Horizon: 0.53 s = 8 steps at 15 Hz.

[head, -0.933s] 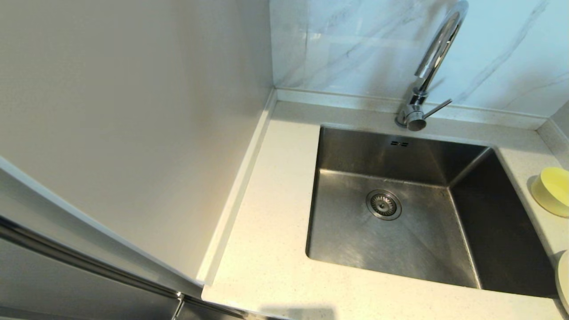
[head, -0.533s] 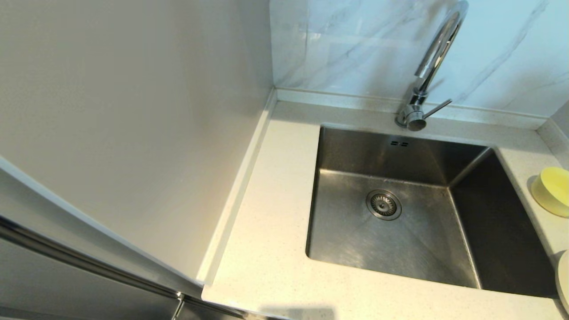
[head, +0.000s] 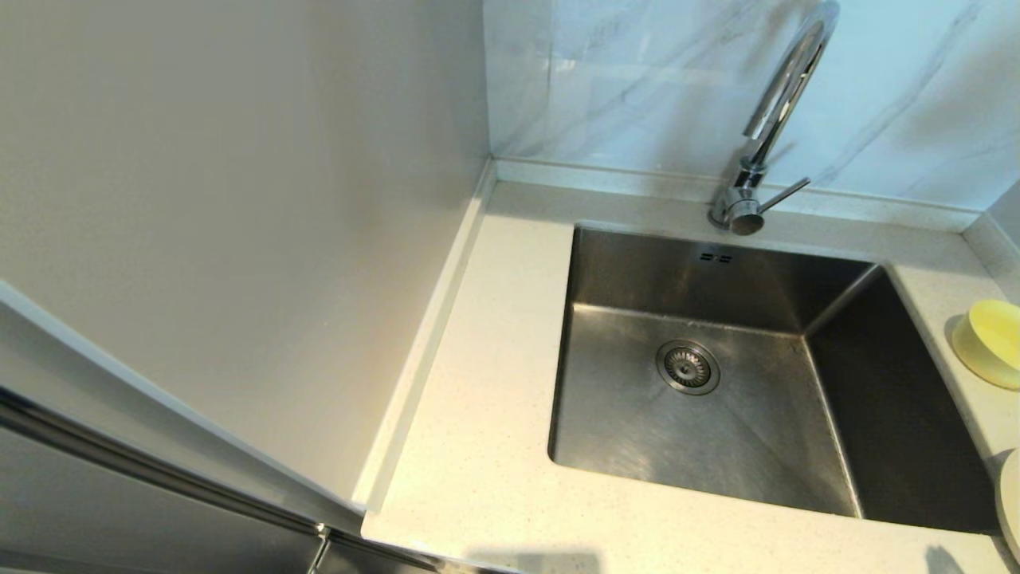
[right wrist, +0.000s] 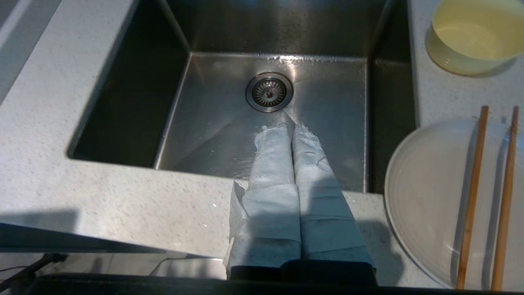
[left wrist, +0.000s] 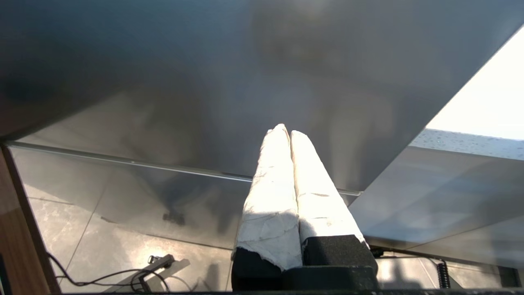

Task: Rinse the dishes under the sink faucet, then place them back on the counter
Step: Turn on the faucet

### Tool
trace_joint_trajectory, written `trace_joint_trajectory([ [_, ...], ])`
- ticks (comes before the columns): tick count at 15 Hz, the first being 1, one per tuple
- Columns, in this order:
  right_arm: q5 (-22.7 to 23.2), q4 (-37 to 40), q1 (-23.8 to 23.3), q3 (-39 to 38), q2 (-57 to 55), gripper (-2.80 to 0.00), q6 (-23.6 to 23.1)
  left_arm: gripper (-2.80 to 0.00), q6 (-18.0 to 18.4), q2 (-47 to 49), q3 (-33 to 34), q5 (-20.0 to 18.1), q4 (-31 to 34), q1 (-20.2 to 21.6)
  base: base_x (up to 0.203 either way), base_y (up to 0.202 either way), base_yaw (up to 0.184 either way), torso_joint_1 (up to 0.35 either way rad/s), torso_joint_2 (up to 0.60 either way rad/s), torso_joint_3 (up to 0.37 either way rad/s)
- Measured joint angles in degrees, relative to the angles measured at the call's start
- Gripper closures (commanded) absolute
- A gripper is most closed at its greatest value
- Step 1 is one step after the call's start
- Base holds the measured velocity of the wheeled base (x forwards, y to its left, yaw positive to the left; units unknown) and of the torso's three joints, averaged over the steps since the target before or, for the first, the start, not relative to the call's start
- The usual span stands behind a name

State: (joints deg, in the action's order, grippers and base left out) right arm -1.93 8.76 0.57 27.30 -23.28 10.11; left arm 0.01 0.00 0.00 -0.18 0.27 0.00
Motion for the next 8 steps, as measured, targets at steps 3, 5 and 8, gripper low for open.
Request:
trace_joint_trajectory([
  [3,0.09,4.61,-0.02,16.24,-15.04,0.0,0.83,0.0,-0.01,0.0,0.0,-0.02,-0.02,0.0,0.0,0.0,0.0,0.0,0.0,0.0],
  [5,1.81,8.44,0.0,27.51,-24.55,0.0,2.43,0.0,-0.01,0.0,0.0,-0.02,-0.02,0.0,0.0,0.0,0.0,0.0,0.0,0.0],
  [8,6.9,10.58,0.02,39.99,-36.69,0.0,9.63,0.0,-0.01,0.0,0.0,-0.02,0.0,0.0,0.0,0.0,0.0,0.0,0.0,0.0],
])
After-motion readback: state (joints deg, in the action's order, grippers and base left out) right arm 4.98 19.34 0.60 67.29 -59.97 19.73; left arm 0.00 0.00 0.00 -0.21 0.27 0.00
